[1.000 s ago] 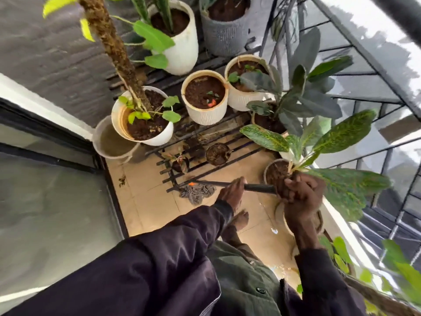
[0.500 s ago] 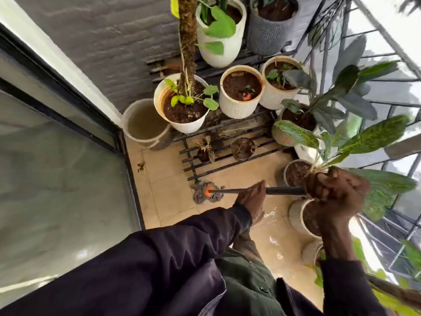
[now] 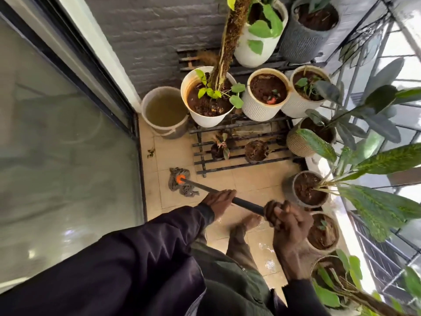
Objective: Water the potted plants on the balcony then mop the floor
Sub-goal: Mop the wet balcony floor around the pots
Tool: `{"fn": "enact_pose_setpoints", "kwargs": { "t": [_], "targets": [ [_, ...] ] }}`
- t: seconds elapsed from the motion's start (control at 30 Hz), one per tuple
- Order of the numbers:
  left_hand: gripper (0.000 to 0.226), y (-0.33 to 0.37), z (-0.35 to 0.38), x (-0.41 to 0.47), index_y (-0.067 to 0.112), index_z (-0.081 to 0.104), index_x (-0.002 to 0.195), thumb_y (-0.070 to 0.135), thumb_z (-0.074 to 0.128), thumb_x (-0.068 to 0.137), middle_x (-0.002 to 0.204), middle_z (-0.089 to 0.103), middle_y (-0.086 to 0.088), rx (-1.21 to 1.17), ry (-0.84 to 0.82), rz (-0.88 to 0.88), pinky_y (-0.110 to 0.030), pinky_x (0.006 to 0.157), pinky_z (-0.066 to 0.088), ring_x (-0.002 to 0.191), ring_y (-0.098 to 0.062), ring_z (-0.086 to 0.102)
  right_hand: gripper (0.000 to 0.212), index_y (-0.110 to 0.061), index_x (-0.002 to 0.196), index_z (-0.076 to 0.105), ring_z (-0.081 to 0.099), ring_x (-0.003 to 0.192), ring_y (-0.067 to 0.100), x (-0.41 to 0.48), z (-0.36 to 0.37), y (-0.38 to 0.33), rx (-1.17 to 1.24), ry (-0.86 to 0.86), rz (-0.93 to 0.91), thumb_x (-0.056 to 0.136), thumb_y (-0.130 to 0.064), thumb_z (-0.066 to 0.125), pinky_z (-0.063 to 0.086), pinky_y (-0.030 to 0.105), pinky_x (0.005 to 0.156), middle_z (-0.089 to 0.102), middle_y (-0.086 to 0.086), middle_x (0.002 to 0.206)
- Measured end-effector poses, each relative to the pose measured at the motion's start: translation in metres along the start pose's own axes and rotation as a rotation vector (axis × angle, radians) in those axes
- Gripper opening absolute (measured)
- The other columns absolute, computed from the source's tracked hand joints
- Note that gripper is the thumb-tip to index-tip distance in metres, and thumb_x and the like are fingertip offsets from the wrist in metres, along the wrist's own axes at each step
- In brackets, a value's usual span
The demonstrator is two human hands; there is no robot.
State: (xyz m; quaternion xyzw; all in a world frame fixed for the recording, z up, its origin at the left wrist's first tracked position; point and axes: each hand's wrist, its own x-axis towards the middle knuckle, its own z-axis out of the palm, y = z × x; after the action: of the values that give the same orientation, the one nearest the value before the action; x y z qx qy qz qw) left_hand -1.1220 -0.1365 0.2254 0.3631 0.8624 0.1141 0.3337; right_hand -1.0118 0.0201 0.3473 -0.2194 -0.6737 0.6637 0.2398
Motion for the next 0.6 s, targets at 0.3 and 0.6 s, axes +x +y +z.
{"fn": "enact_pose_setpoints", "kwargs": {
  "t": [0.3, 0.6],
  "targets": [
    [0.036, -0.056, -0.060, 0.013, 0.013, 0.050, 0.139, 0.022, 0.028, 0.112, 0.148, 0.051, -0.010, -0.169, 0.213, -0.133, -0.034, 0.113, 0.037, 0.134, -0.028, 0.051, 0.034, -0.001, 0.062, 0.051, 0.042, 0.048, 0.035, 0.037, 0.093, -0.008, -0.005, -0.227, -0.001, 0.096, 0.002, 0.049, 0.039, 0.051, 0.047, 0.046, 0.017, 0.055],
    [0.034, -0.048, -0.079, -0.002, 0.006, 0.046, 0.132, 0.001, 0.052, 0.100, 0.118, 0.067, -0.014, -0.229, 0.430, -0.125, -0.030, 0.069, 0.046, 0.095, -0.032, 0.069, 0.035, -0.013, 0.053, 0.050, 0.037, 0.036, 0.031, 0.078, 0.127, -0.063, 0.055, -0.292, -0.156, 0.087, -0.009, 0.056, 0.032, 0.039, 0.039, 0.043, 0.012, 0.044]
  ]
}}
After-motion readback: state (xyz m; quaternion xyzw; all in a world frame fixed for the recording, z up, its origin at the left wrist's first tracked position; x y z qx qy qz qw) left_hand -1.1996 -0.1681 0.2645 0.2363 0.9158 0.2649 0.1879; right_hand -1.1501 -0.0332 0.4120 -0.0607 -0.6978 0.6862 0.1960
